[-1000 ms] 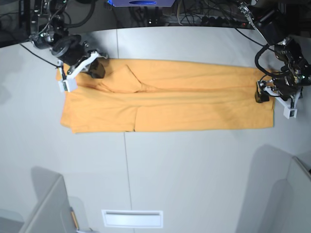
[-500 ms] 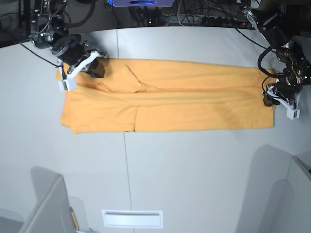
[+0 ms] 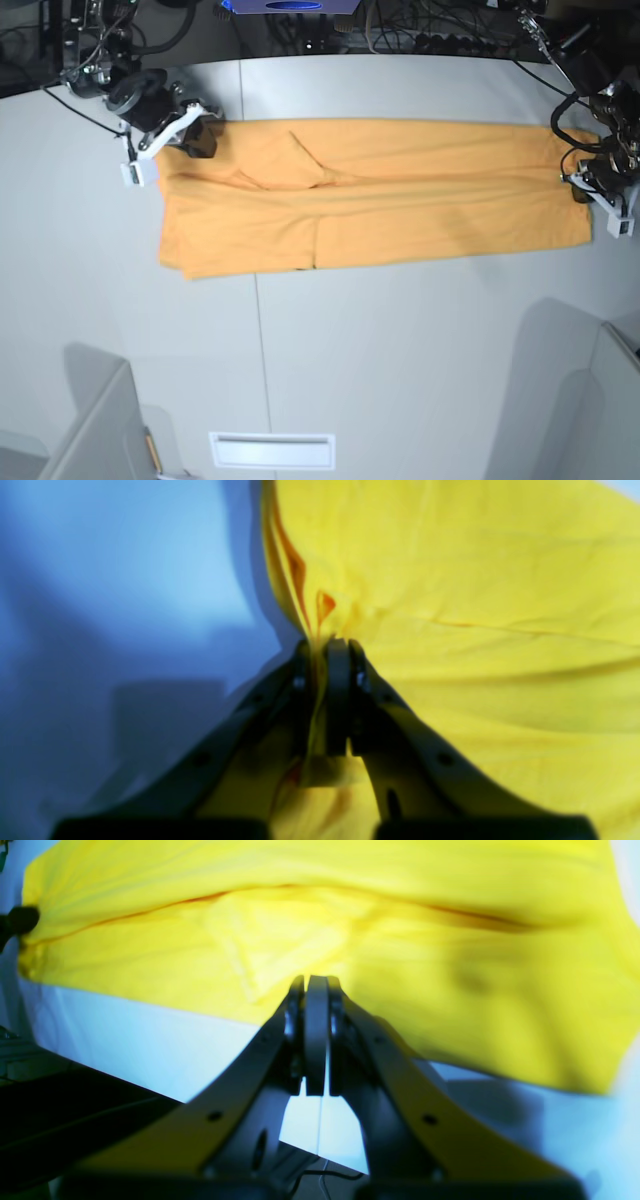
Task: Fold the T-shirt properly
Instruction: 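Lift the strip end with the left gripper and fold it toward the right gripper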
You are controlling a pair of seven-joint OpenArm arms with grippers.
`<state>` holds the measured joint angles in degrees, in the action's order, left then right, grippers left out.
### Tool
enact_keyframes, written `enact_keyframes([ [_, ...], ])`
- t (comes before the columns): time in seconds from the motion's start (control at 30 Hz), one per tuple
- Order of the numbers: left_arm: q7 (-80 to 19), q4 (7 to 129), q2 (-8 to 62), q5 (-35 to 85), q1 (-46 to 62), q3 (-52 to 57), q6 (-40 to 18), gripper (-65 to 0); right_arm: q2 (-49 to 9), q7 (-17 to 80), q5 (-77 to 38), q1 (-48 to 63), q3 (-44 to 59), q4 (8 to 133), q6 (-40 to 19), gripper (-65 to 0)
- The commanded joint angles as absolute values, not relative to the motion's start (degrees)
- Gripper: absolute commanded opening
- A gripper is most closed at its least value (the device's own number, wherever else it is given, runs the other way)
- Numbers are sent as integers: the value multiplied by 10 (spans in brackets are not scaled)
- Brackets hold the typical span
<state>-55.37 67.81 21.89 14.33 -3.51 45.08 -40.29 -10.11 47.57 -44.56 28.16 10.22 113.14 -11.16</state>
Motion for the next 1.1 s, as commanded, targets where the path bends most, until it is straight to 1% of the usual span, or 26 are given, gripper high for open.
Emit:
enact_keyframes([
  [0.0, -540, 711, 233, 152, -44, 461, -400, -650, -103, 465, -456, 281, 103, 1140, -117, -650],
  [0.07, -542, 754, 231, 152, -36, 466, -400, -650, -103, 465, -471, 281, 103, 1141, -117, -650],
  [0.17, -561, 819, 226, 152, -11, 465, -400, -650, -107, 465, -536, 278, 109, 1140, -117, -650],
  [0.23, -578, 869, 204, 153, 0, 445, -400, -650, -110, 465, -565, 275, 110, 1140, -117, -650],
  [0.37, -581, 973, 154, 149, 44, 402, -400, -650, -117, 465, -570, 262, 117, 1140, -117, -650],
  [0.5, -582, 1043, 111, 146, 72, 359, -400, -650, -118, 465, -569, 261, 122, 1139, -116, -650],
  [0.57, -610, 1062, 96, 146, 71, 341, -398, -650, -120, 465, -569, 260, 122, 1136, -116, -650],
  [0.63, -638, 1075, 81, 150, 70, 316, -376, -650, -120, 465, -569, 260, 122, 1128, -116, -650],
  [1.0, -643, 1091, 16, 146, 70, 171, -314, -650, -120, 465, -569, 253, 119, 1103, -116, -650],
  [1.07, -643, 1090, 12, 149, 70, 144, -293, -650, -120, 465, -569, 252, 121, 1103, -116, -650],
])
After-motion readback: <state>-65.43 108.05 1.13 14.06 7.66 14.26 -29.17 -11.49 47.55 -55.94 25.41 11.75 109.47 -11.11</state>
